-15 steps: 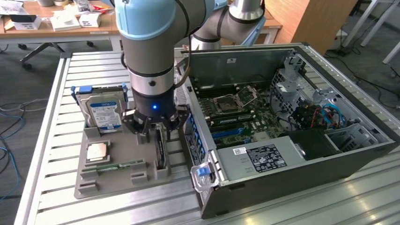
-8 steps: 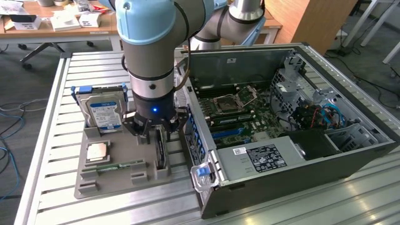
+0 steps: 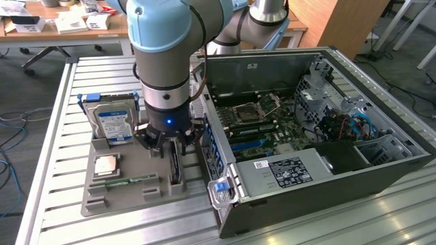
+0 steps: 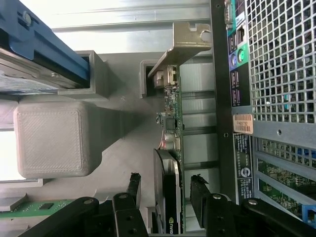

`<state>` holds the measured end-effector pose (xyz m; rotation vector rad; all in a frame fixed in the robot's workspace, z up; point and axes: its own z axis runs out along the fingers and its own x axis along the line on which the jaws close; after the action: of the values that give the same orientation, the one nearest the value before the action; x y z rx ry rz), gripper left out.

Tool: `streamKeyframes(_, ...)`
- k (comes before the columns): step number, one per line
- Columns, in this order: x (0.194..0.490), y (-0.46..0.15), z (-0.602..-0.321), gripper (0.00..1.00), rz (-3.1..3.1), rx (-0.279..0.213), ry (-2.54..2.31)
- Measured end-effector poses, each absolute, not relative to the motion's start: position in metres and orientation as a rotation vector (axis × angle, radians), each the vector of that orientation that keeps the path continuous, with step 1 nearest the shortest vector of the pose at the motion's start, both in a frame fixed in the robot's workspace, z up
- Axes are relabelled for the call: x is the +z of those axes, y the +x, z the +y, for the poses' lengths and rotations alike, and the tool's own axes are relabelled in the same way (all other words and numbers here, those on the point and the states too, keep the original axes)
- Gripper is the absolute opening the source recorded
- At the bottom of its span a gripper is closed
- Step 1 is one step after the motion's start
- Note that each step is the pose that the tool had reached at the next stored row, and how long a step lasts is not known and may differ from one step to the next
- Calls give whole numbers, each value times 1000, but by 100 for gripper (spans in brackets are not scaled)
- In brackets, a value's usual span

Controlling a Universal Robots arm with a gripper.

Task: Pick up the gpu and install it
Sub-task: 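Pick up the gpu and move the gpu toward the slot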

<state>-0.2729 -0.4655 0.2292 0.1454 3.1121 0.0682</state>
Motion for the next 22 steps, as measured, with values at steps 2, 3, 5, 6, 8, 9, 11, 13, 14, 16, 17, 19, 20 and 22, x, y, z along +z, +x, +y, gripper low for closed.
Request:
streamKeyframes(2,229,-272,-465,53,3112,69,146)
streamKeyframes(3,229,-272,-465,53,3112,69,146)
streamKeyframes(5,228,-271,-465,53,3112,69,145)
streamKeyframes(6,228,-271,-465,53,3112,69,145)
streamKeyframes(8,228,-271,-465,53,3112,68,146)
streamKeyframes(9,228,-271,-465,53,3112,69,145)
streamKeyframes(11,228,-271,-465,53,3112,69,145)
streamKeyframes(13,228,-271,-466,53,3112,68,145)
streamKeyframes(14,228,-271,-465,53,3112,68,145)
streamKeyframes(16,228,-271,-465,53,3112,68,145)
streamKeyframes(17,228,-271,-465,53,3112,69,145)
streamKeyframes(19,228,-271,-465,53,3112,69,145)
streamKeyframes(20,228,-271,-466,51,3112,68,145)
streamKeyframes(22,228,-271,-465,45,3112,68,145)
